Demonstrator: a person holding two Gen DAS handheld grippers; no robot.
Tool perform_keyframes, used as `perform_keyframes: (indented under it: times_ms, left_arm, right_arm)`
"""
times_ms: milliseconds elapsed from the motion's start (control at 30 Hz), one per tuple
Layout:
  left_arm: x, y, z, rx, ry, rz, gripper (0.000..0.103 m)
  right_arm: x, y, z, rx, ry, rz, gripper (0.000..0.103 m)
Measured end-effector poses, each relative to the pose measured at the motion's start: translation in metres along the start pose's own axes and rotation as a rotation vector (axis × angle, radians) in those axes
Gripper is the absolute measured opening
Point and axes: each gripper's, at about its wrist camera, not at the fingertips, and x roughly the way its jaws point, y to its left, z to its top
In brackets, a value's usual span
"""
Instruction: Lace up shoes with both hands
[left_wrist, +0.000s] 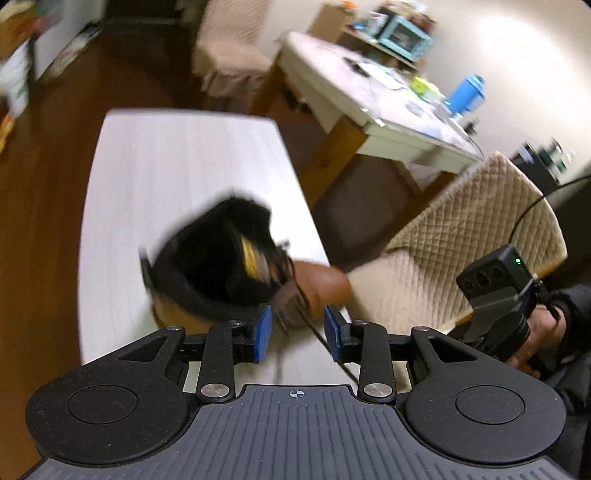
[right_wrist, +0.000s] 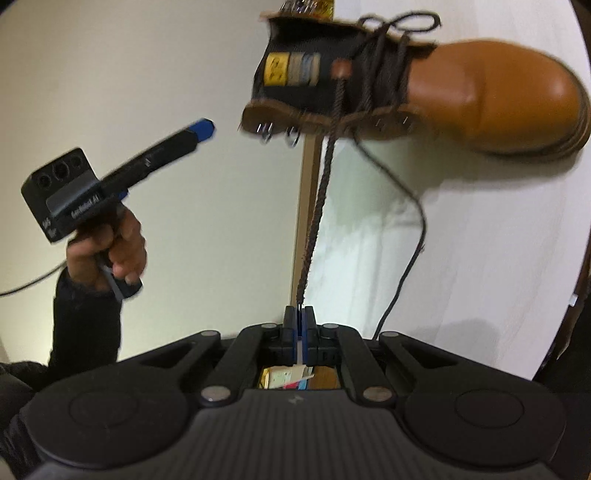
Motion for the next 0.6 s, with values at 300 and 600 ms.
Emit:
perform_keyframes:
  times_ms: [300, 600]
  left_arm:
    - [0.057, 0.007, -0.039, -0.271, 0.043, -0.031, 0.040]
    - [0.082, -0.013, -0.041, -0.300, 0.052, 0.025, 0.003]
  right_arm:
    - [0.006, 0.007, -0.009, -0.079, 0.141, -0.026, 0.003]
    - [0.001, -0.003, -0.003, -0.142, 0.287, -0.028, 0.003]
